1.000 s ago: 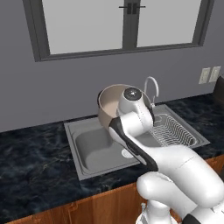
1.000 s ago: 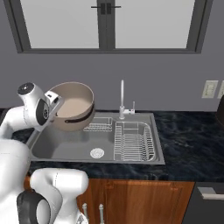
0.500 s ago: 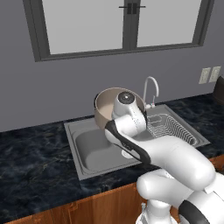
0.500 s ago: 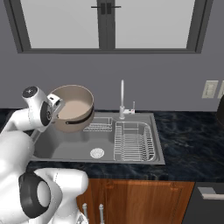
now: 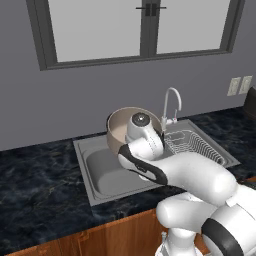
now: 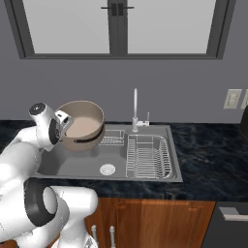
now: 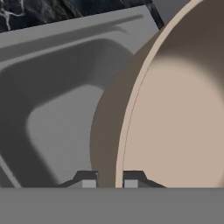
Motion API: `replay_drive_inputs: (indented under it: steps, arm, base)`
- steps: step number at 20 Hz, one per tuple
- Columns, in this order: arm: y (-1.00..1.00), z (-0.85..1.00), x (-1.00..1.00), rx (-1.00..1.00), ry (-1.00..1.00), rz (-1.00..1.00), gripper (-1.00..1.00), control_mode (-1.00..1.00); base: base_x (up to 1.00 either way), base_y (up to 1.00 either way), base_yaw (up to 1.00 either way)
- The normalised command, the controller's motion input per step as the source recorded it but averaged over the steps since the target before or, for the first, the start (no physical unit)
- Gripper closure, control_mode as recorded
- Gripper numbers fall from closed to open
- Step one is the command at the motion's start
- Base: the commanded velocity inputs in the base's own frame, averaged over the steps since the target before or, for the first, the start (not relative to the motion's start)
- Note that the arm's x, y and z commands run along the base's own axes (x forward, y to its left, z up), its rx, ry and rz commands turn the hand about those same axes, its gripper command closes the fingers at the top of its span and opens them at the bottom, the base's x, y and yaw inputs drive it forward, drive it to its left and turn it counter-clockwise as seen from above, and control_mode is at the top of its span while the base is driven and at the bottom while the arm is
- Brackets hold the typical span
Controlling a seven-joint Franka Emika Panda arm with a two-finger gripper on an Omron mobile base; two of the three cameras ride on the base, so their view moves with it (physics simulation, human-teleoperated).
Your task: Move the pot and pan from the stove into the sink.
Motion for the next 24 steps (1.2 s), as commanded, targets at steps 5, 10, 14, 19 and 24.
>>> replay_drive_inputs:
  steps: [5,10,14,19,24]
  arm:
    - [0.05,-0.39,0.11,0.01,0.0,0.0,1.0,-1.0]
    - [0.09,-0.36,0.15,0.01,0.0,0.0,1.0,-1.0]
    - [0.13,-0.34,0.15,0.01,0.0,0.0,1.0,-1.0]
    - [0.02,-0.09,0.01,0.04,-0.01,0.0,1.0,-1.0]
    - [-0.01,-0.05,0.0,0.09,0.0,0.0,1.0,-1.0]
  base:
    - [0.0,0.0,0.0]
    - [0.0,0.0,0.0]
    - [0.0,0.0,0.0]
    - [0.0,0.0,0.0]
    - [0.0,0.0,0.0]
